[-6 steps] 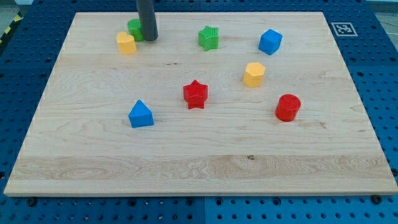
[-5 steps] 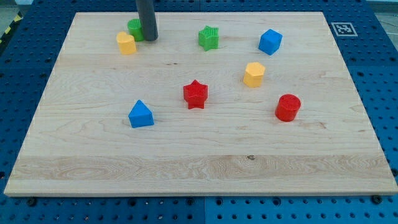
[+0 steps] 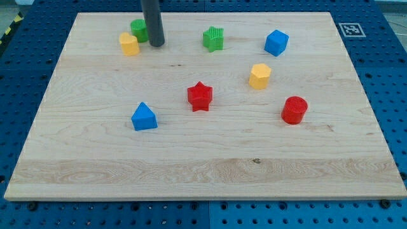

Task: Keep the green circle at the top left corner of the board

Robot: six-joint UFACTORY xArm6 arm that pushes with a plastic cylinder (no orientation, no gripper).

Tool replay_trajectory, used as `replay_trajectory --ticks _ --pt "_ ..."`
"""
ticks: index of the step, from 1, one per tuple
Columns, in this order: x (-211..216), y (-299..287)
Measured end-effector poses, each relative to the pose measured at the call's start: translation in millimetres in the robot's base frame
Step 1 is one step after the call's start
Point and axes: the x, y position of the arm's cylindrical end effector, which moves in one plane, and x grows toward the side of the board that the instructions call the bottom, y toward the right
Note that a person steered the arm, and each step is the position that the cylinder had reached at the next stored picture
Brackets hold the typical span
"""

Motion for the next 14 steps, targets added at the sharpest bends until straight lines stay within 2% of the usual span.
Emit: replay_trajectory --ticks 2,8,13,14 --pt "-10.2 -29.4" --pt "-18.6 -6.5" --pt "-40.8 -27.2" --pt "-40.8 -51.3"
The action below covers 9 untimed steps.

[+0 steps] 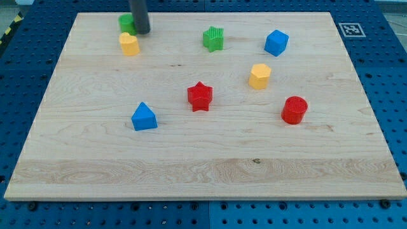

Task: Keep the green circle at the top left corner of the board

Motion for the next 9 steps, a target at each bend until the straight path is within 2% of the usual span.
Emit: replay_trajectory --ticks 1,4,6,9 --pt "-0.8 -15.9" --pt "7.4 -16.6" --pt "7.5 -54.2" --pt "9.8 -51.5"
